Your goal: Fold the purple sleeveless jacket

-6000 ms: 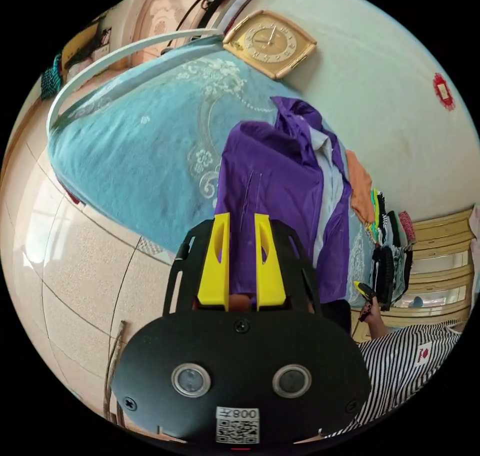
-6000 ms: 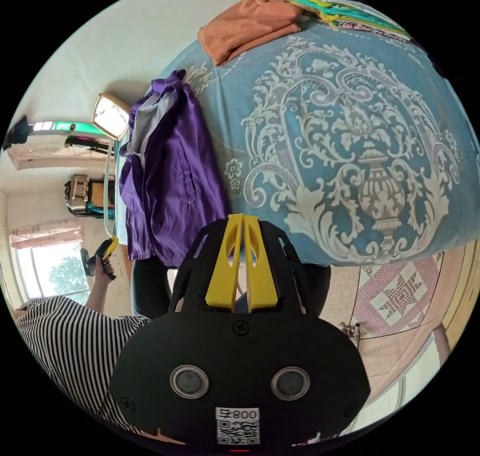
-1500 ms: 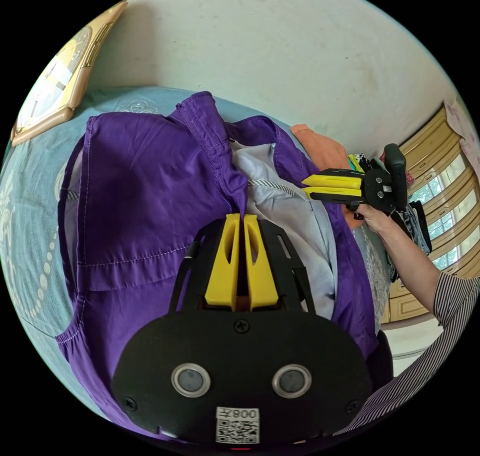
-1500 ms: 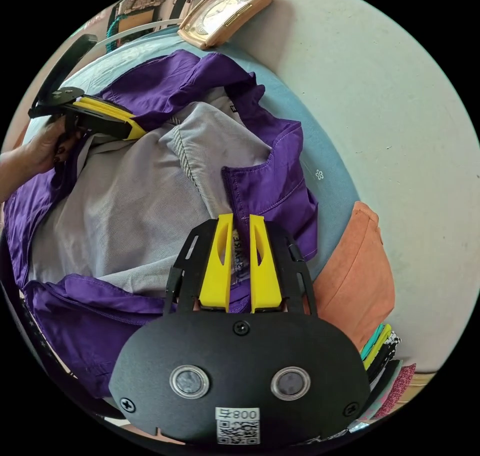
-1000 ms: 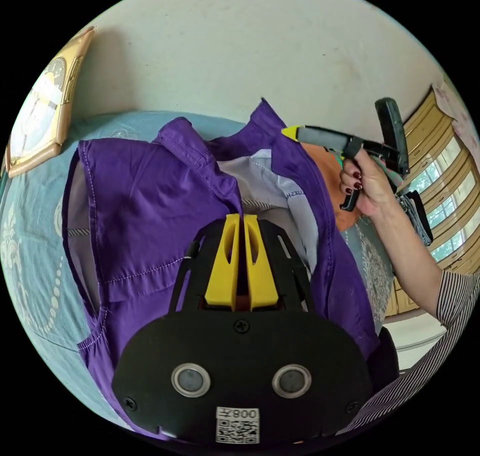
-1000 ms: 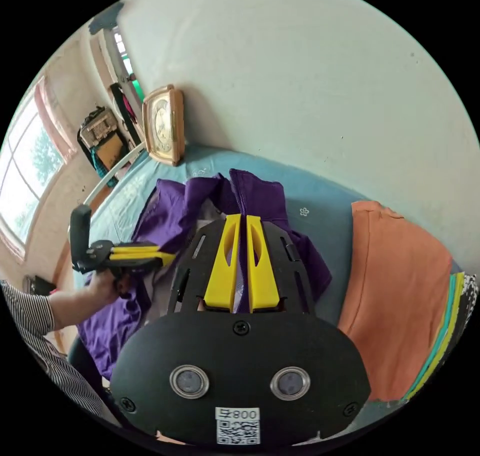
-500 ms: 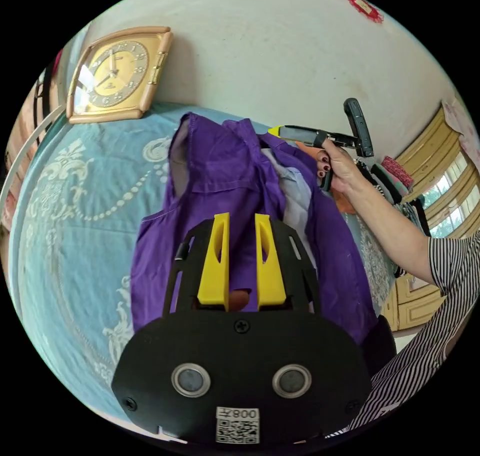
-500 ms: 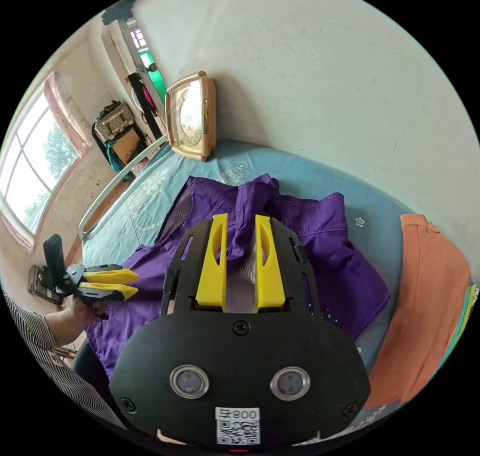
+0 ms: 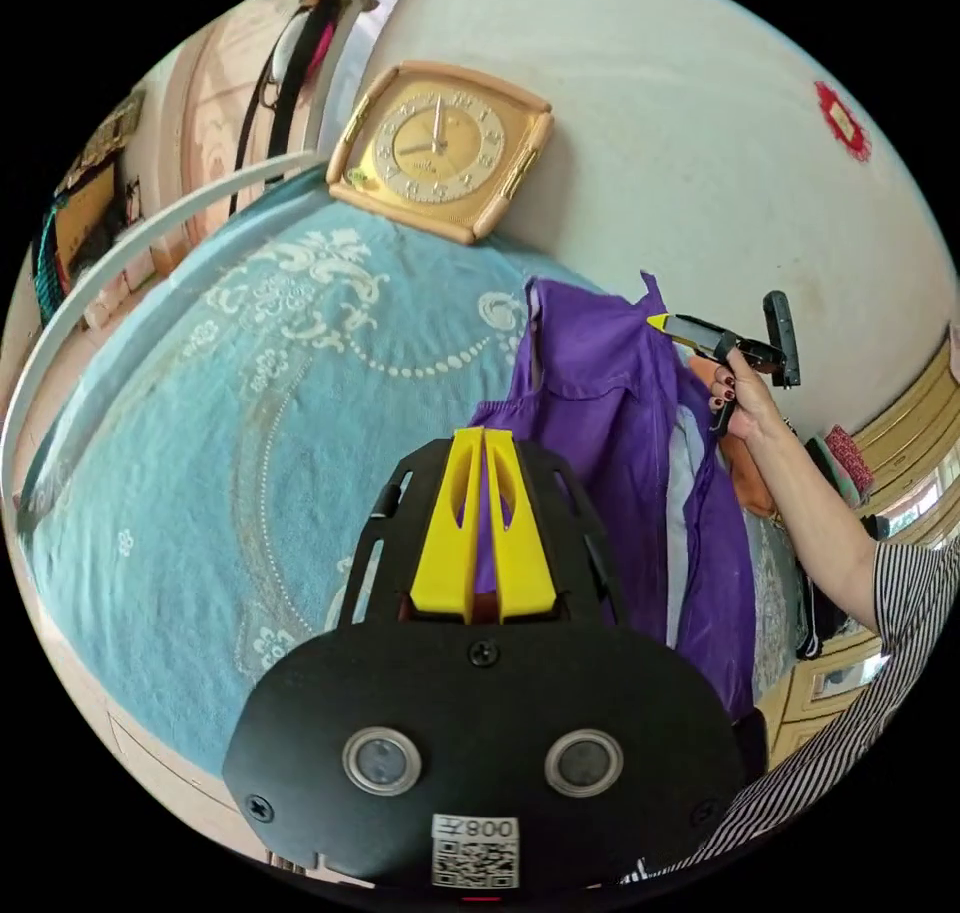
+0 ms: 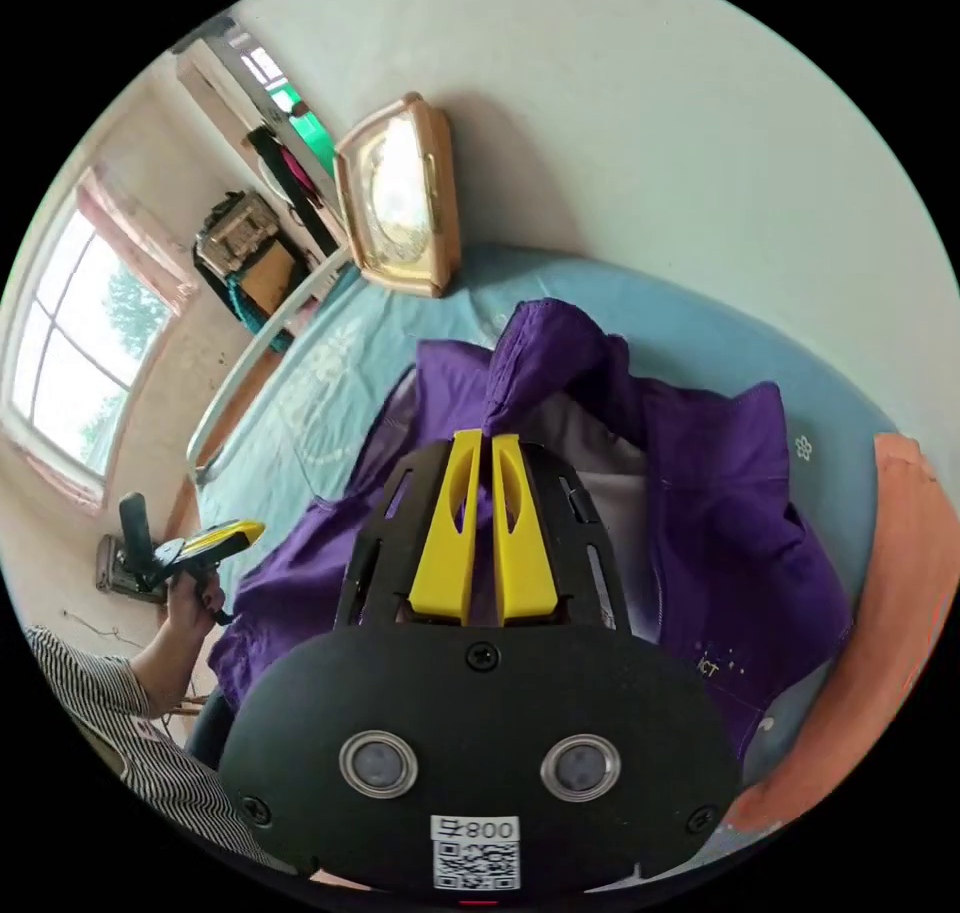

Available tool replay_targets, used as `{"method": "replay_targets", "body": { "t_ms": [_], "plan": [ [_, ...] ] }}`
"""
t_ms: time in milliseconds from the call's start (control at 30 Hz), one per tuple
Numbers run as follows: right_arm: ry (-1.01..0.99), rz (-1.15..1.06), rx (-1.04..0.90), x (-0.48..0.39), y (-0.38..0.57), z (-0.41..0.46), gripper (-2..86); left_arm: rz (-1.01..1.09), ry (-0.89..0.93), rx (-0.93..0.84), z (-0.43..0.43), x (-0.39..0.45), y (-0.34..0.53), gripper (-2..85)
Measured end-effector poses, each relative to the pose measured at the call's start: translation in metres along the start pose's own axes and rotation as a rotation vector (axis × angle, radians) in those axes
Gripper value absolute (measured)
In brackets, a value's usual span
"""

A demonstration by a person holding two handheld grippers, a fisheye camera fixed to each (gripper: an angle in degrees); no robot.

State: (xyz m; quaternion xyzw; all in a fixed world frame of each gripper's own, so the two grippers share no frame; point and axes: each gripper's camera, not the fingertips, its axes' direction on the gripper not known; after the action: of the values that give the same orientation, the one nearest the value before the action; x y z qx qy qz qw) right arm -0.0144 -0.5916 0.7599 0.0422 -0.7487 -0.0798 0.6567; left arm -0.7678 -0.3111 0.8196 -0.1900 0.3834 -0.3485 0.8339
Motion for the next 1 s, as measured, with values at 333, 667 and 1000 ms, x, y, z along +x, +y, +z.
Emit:
{"method": "replay_targets", "body": {
  "t_ms": [333,667,1000],
  "plan": [
    [0.013,0.288,-0.129,0.075,0.025,0.055,3.5,0.05,0.054,-0.353,0.062,-0.008,0.016,9.3],
    [0.112,0.186,0.114,0.012,0.03,0.011,6.7,0.128,-0.046,-0.156,0.011,0.004,0.043,1.8],
    [0.007,0.052,-0.21,-0.049,0.001,0.176,0.8,0.102,-0.104,-0.159,0.016,-0.011,0.076,1.4]
  ]
}}
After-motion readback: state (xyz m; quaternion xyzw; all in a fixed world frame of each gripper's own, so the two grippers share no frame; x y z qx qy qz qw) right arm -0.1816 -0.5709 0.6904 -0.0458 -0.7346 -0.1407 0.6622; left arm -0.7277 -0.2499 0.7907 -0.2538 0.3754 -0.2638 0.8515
